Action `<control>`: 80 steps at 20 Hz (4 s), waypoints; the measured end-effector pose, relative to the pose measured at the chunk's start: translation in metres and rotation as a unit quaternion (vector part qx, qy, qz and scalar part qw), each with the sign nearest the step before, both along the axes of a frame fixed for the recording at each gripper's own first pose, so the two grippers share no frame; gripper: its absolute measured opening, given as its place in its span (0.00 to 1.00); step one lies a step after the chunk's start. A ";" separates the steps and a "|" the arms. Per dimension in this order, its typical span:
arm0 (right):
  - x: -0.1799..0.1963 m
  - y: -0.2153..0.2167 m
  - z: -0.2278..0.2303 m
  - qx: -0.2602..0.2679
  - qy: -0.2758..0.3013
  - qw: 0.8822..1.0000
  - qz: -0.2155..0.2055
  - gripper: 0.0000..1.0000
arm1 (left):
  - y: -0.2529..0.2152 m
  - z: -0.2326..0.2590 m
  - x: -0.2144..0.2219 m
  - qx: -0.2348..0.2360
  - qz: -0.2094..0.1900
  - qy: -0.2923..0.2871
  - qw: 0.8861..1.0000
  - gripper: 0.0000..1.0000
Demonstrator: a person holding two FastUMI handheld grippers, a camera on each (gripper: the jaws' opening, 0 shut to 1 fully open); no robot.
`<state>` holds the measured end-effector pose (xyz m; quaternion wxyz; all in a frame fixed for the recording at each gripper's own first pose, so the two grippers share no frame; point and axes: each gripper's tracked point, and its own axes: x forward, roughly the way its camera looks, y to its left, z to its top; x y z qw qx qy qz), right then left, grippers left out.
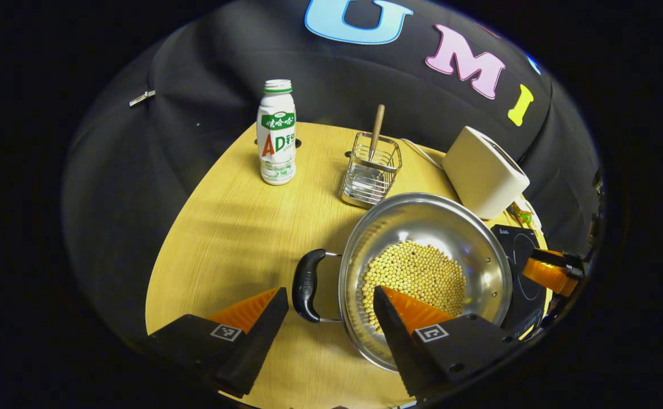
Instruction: First push the handle of the pot to place it horizontally, then grasp the pot with both hands and set it on the induction cooktop.
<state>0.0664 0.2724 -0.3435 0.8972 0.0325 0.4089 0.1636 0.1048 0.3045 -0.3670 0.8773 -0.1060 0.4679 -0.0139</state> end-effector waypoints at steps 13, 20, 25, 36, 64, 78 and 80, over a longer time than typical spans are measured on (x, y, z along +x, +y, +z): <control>0.009 0.009 -0.064 -0.021 0.082 0.996 -0.030 0.69 | 0.007 -0.030 0.017 0.021 0.014 0.031 0.999 0.67; 0.007 0.005 -0.067 -0.038 0.097 0.994 -0.039 0.50 | 0.007 -0.028 0.011 0.017 0.029 0.028 0.999 0.59; -0.001 -0.001 -0.034 -0.031 0.096 0.994 -0.032 0.50 | 0.005 -0.020 0.012 0.022 0.035 0.029 0.999 0.58; -0.022 -0.089 0.039 -0.039 0.095 0.994 -0.038 0.49 | 0.002 -0.031 0.023 0.014 0.009 0.030 0.999 0.58; 0.014 -0.326 0.022 -0.068 0.080 0.990 -0.094 0.49 | 0.017 -0.035 0.040 -0.019 -0.050 0.030 0.998 0.58; 0.011 -0.333 0.003 -0.040 0.085 0.991 -0.096 0.50 | 0.019 -0.027 0.042 -0.006 -0.044 0.028 0.999 0.58; 0.011 -0.333 0.003 -0.038 0.085 0.991 -0.096 0.50 | 0.018 -0.027 0.044 -0.005 -0.043 0.030 0.999 0.58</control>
